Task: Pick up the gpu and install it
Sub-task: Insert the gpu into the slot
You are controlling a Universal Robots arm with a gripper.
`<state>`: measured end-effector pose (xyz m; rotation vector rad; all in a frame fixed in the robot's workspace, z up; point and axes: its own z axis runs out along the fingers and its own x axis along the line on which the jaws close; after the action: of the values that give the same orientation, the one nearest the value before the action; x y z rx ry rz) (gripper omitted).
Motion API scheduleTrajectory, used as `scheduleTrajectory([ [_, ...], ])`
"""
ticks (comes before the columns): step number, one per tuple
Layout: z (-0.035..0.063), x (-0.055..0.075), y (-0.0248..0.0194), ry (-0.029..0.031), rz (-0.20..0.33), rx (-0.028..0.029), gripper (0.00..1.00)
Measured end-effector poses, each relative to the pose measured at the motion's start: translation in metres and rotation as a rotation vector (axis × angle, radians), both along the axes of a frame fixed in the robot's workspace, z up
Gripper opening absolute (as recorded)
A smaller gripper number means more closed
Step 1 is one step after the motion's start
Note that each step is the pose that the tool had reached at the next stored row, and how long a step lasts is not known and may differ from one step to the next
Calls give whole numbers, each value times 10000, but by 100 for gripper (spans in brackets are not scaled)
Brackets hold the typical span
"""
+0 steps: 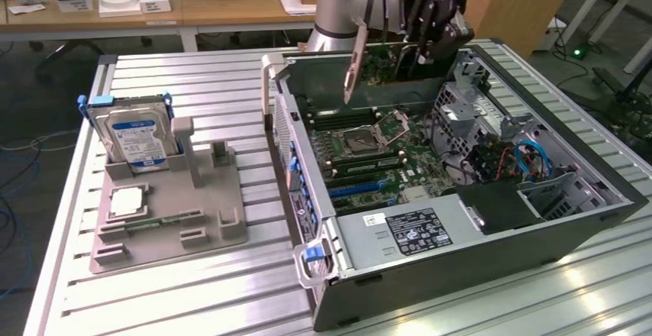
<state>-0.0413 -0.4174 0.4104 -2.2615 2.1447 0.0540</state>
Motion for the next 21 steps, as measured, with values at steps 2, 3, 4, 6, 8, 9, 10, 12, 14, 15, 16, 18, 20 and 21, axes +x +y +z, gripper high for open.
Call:
scheduleTrajectory([
  [2, -18, 0, -6, -1, -10, 3, 28],
  [3, -29, -1, -6, -3, -13, 16, 28],
  [4, -40, -4, -5, -2, -36, 16, 28],
  [6, -65, -5, -5, -21, -227, 16, 28],
  [8, -88, -3, -5, -46, -418, 14, 28],
  [9, -100, -3, -5, -48, -568, 14, 28],
  [10, -113, -3, -1, -47, -720, 14, 28],
  [12, -139, -5, 5, -48, -888, 14, 28],
  [14, -175, -12, 7, -48, -907, 15, 28],
  [15, -192, -12, 7, -48, -906, 14, 28],
  [16, -206, -12, 7, -48, -910, 14, 28],
  [18, -212, -12, -4, -48, -930, 7, 28],
  [20, -214, -13, -21, -49, -950, -6, 28],
  [21, -215, -13, -24, -50, -961, -27, 28],
])
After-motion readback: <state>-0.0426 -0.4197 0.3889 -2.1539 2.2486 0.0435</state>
